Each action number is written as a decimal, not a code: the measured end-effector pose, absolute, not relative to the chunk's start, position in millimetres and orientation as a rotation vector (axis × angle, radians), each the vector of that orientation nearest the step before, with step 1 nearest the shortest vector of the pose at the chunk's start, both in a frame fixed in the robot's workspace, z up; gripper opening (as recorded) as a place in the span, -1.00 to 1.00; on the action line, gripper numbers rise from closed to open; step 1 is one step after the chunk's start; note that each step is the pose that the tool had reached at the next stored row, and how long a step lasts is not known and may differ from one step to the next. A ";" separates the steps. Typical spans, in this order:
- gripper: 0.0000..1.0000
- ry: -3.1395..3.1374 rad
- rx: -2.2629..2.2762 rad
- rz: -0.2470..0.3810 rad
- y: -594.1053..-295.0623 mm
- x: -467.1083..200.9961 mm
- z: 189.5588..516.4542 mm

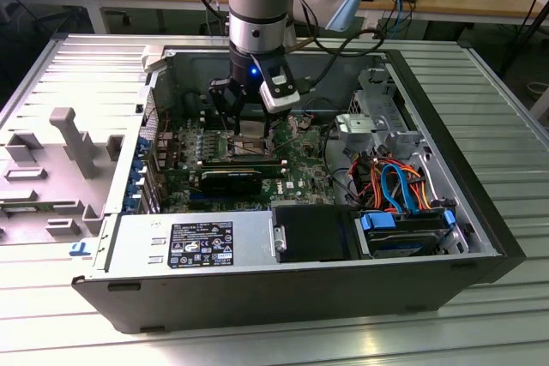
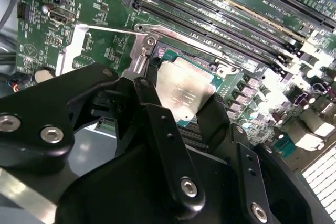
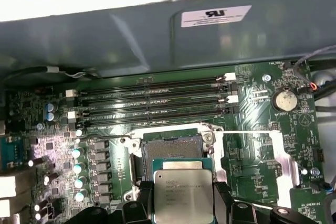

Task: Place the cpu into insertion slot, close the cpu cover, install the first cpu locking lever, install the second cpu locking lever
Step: 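Place the cpu into insertion slot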

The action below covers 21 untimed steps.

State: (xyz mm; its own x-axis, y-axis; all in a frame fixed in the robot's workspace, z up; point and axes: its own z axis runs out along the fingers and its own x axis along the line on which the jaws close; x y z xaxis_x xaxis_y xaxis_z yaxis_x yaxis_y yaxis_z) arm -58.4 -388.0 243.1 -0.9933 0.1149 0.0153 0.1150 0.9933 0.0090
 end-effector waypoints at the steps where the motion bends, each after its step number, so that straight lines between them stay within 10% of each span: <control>1: 0.08 -3.121 -0.196 -0.015 -388.0 -58.4 243.0; 21: 0.08 -3.081 -0.539 -0.018 -388.0 -58.4 241.9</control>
State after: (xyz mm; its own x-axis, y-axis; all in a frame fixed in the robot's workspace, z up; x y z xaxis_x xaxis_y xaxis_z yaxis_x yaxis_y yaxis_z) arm -58.4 -388.0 241.9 -0.9406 0.3391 0.0153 0.3392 0.9407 0.0091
